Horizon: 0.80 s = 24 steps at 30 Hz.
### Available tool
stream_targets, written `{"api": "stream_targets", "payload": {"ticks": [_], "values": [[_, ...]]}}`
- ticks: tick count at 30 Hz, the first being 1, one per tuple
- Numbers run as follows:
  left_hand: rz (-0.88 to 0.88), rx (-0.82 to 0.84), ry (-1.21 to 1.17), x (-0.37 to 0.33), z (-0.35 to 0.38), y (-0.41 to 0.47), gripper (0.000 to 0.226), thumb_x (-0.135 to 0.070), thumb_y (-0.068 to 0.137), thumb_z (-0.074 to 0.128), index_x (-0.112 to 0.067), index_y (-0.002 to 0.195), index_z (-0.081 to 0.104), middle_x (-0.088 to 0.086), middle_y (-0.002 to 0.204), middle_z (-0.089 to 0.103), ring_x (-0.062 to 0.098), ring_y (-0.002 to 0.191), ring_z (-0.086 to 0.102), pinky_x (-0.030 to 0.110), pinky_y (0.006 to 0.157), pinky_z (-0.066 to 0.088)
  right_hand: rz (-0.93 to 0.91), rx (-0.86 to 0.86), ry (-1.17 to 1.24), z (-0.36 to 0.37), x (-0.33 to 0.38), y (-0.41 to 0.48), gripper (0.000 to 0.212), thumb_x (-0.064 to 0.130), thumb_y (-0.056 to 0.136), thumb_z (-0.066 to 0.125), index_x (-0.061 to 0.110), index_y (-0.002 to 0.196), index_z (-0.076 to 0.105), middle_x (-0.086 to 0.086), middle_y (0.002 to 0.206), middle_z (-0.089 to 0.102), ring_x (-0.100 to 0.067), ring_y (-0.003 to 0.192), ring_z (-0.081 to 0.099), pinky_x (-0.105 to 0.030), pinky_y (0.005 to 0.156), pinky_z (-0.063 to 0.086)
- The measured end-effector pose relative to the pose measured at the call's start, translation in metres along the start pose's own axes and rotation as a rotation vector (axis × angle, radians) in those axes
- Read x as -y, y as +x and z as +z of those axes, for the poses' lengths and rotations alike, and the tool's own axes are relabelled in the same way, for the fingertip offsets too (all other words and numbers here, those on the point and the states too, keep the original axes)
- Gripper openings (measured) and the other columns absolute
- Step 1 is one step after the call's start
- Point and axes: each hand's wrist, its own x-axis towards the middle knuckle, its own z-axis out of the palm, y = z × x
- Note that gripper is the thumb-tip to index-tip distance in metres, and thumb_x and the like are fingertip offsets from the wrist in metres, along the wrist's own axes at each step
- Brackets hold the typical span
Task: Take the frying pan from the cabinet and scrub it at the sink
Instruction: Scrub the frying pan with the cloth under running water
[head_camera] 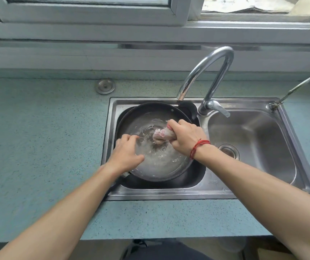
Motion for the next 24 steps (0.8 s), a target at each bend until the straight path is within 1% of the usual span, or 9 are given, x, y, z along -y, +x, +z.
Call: {"api": "stream_targets", "payload": {"ticks": [2,4,7,10,13,15,17,21,24], "values": [[-0.055,-0.058,0.101,0.015,0.007,-0.013,0.055,-0.023,0.082,0.061,-0.010,0.133,0.046,0.009,0.132,0.044,0.025,0.126,0.038,0.036,0.104,0.037,0.021,0.022,0.030,0.003,0.002,-0.002,0.029,0.028,0.082,0.060,0.027,0.108,0.048,-0.003,0.096,0.057,-0.034,0.082,0.061,-0.035,0.066,0.043],[-0.103,-0.094,0.171,0.031,0.016,-0.024,0.039,-0.024,0.083,0.059,-0.009,0.119,0.054,0.011,0.120,0.050,0.029,0.118,0.044,0.039,0.098,0.042,0.028,0.043,0.050,0.007,0.006,-0.004,0.029,0.030,0.082,0.061,0.027,0.108,0.048,-0.003,0.098,0.058,-0.034,0.084,0.062,-0.036,0.069,0.044],[-0.156,-0.092,0.280,0.050,0.027,-0.038,0.022,-0.020,0.084,0.056,-0.008,0.101,0.054,0.013,0.111,0.054,0.032,0.108,0.050,0.041,0.088,0.045,0.030,0.057,0.078,0.013,0.013,-0.006,0.027,0.029,0.081,0.061,0.026,0.105,0.048,-0.004,0.100,0.060,-0.034,0.087,0.061,-0.036,0.070,0.044],[-0.203,-0.045,0.429,0.060,0.035,-0.048,0.020,-0.017,0.083,0.054,-0.010,0.102,0.053,0.013,0.112,0.059,0.032,0.106,0.054,0.040,0.085,0.044,0.057,0.072,0.110,0.019,0.016,-0.007,0.026,0.029,0.080,0.060,0.026,0.104,0.048,-0.004,0.099,0.061,-0.035,0.090,0.060,-0.036,0.071,0.046],[-0.202,-0.048,0.535,0.064,0.042,-0.049,0.022,-0.012,0.083,0.052,-0.011,0.105,0.053,0.011,0.110,0.063,0.031,0.104,0.058,0.036,0.082,0.044,0.081,0.090,0.140,0.027,0.014,-0.009,0.025,0.032,0.081,0.061,0.028,0.102,0.049,-0.003,0.100,0.063,-0.034,0.093,0.060,-0.034,0.070,0.040],[-0.192,-0.053,0.563,0.064,0.045,-0.049,0.020,-0.009,0.083,0.053,-0.011,0.103,0.053,0.010,0.105,0.066,0.030,0.100,0.060,0.034,0.075,0.040,0.099,0.106,0.153,0.032,0.013,-0.011,0.025,0.034,0.081,0.061,0.030,0.103,0.049,-0.003,0.102,0.064,-0.035,0.095,0.060,-0.035,0.071,0.041],[-0.189,-0.048,0.596,0.064,0.045,-0.048,0.018,-0.010,0.086,0.055,-0.011,0.103,0.054,0.009,0.103,0.069,0.029,0.098,0.062,0.033,0.072,0.039,0.113,0.111,0.166,0.035,0.011,-0.015,0.025,0.036,0.080,0.060,0.031,0.102,0.049,-0.003,0.103,0.065,-0.036,0.096,0.061,-0.036,0.072,0.043],[-0.191,-0.010,0.621,0.066,0.041,-0.043,0.020,-0.008,0.086,0.056,-0.009,0.106,0.059,0.011,0.106,0.069,0.031,0.100,0.064,0.036,0.077,0.046,0.135,0.132,0.187,0.037,0.011,-0.019,0.025,0.034,0.081,0.061,0.031,0.104,0.051,-0.003,0.101,0.066,-0.035,0.094,0.061,-0.035,0.071,0.044],[-0.192,0.019,0.619,0.064,0.036,-0.041,0.021,-0.007,0.084,0.055,-0.010,0.104,0.060,0.011,0.104,0.069,0.032,0.099,0.065,0.036,0.075,0.046,0.151,0.124,0.204,0.035,0.011,-0.018,0.025,0.035,0.081,0.061,0.031,0.104,0.051,-0.004,0.101,0.067,-0.034,0.094,0.062,-0.034,0.071,0.044]]}}
